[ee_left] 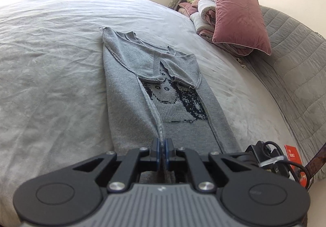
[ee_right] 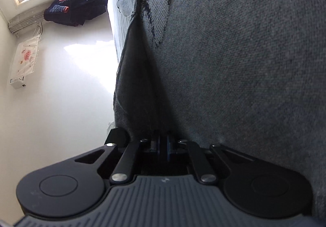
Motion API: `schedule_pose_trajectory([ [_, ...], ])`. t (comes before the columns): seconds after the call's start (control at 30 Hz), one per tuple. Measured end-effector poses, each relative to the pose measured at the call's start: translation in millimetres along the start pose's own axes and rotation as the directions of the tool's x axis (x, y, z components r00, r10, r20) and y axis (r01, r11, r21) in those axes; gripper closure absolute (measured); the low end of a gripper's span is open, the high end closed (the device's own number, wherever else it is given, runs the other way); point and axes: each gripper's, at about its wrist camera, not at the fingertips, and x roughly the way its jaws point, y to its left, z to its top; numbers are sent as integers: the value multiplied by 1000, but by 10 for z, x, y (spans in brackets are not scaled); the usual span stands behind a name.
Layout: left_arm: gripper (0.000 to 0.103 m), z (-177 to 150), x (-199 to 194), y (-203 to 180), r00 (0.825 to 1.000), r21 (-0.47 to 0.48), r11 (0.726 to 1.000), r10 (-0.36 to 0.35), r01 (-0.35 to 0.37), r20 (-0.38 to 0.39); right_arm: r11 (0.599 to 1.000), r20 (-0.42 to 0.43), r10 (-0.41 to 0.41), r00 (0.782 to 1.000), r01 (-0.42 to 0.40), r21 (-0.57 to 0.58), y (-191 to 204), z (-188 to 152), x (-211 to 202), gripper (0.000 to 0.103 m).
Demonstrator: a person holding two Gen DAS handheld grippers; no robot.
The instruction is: Fold clothes
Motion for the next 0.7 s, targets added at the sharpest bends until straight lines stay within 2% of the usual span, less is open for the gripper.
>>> schedule_pose_trajectory([
  [0.23, 98, 2, 140, -25, 999, -7, 1000, -7, 7, -44, 999, -95, 34, 995, -35, -9, -167, -285, -242, 97],
  [0.33, 98, -35, 219, -41, 998, 4, 1000, -2, 2, -66, 999, -142, 36, 989, -39, -18, -209, -382, -350, 87],
  [0.4, 98, -62, 278, -49, 997, 10, 1000, 1, 0, -82, 999, -165, 27, 986, -32, -31, -245, -439, -434, 85],
  [0.5, 97, -116, 378, -52, 994, 15, 1000, 0, 1, -110, 1000, -174, 11, 985, -14, -19, -352, -516, -577, 85],
  [0.63, 97, -238, 442, -72, 986, 36, 998, -36, 42, -161, 999, -174, -31, 984, 28, -20, -487, -584, -760, 84],
  [0.7, 89, -297, 454, -88, 981, 51, 996, -57, 67, -185, 998, -172, -54, 984, 50, -26, -544, -615, -855, 82],
])
